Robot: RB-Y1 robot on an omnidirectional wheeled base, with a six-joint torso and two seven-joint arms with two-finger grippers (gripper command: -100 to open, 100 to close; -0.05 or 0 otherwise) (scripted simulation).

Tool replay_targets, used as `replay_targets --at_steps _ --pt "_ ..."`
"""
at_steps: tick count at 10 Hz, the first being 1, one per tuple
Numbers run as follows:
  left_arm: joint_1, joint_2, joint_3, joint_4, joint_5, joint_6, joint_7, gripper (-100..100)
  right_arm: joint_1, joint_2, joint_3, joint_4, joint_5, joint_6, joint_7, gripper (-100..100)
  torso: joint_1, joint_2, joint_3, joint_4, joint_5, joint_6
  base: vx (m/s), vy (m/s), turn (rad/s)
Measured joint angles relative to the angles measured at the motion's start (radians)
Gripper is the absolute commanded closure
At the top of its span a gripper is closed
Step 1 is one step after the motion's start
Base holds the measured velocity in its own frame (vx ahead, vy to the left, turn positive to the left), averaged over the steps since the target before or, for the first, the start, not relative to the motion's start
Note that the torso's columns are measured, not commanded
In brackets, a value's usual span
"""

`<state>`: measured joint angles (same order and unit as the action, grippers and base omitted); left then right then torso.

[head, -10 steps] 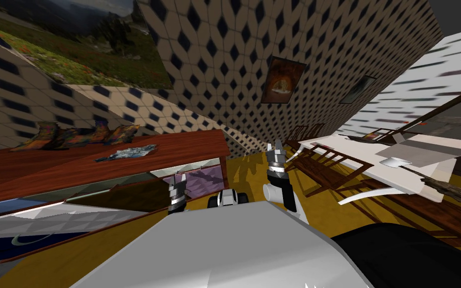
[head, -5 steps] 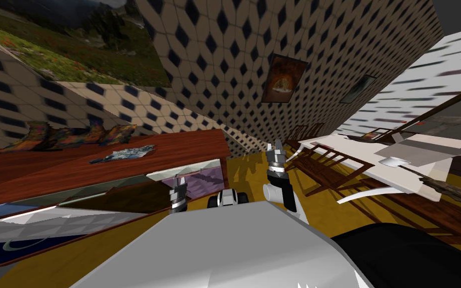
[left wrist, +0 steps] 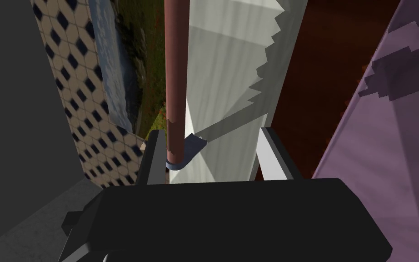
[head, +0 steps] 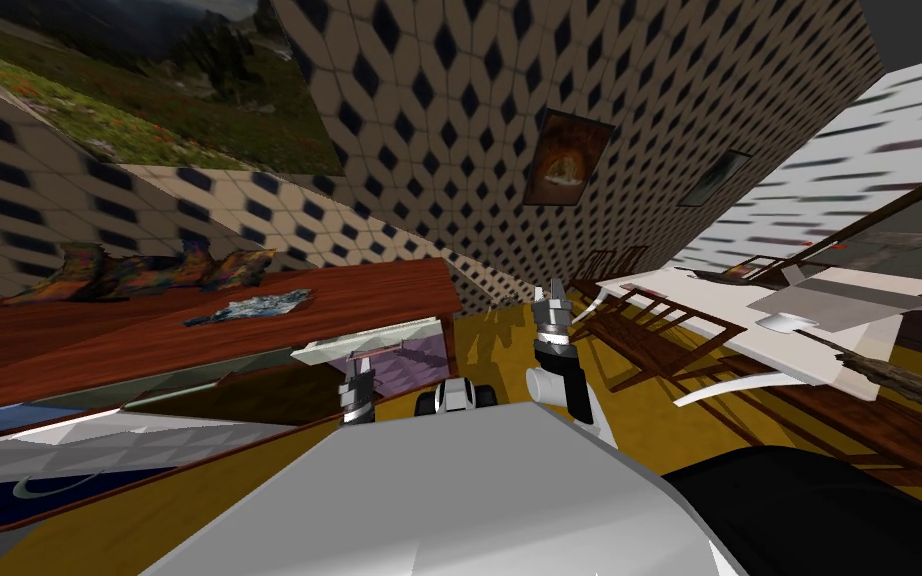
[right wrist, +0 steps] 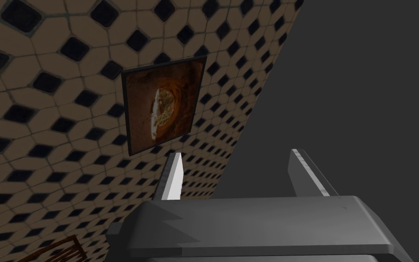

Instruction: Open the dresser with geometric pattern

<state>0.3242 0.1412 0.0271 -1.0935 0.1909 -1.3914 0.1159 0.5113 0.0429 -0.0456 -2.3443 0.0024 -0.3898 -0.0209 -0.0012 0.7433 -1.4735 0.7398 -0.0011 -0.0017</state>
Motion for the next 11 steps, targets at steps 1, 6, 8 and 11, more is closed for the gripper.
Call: replay_targets --at_steps 1,6,8,11 --pt "-0.002 0.008 0.003 -0.015 0.003 0.023 0.005 100 0.0 0.0 0.0 0.0 0.0 0.0 0.0 0 0.001 0.004 0.003 0.002 -0.001 -0.001 -0.17 -0.076 0.037" --pt "0.009 0.039 0.013 -0.074 0.014 0.118 0.027 -100 0.0 0.0 0.0 0.0 0.0 0.0 0.0 0 -0.003 -0.002 -0.002 0.004 -0.005 0.001 -0.117 -0.053 -0.023" --pt "-0.03 0.064 0.054 -0.038 0.034 0.136 0.03 -100 0.0 0.0 0.0 0.0 0.0 0.0 0.0 0 -0.001 0.0 0.0 0.0 0.0 0.002 -0.196 -0.054 -0.317" --pt "-0.102 0.103 0.119 0.013 0.065 0.186 0.031 -100 0.0 0.0 0.0 0.0 0.0 0.0 0.0 0 0.002 -0.008 -0.005 -0.003 0.001 0.002 -0.147 -0.055 -0.2"
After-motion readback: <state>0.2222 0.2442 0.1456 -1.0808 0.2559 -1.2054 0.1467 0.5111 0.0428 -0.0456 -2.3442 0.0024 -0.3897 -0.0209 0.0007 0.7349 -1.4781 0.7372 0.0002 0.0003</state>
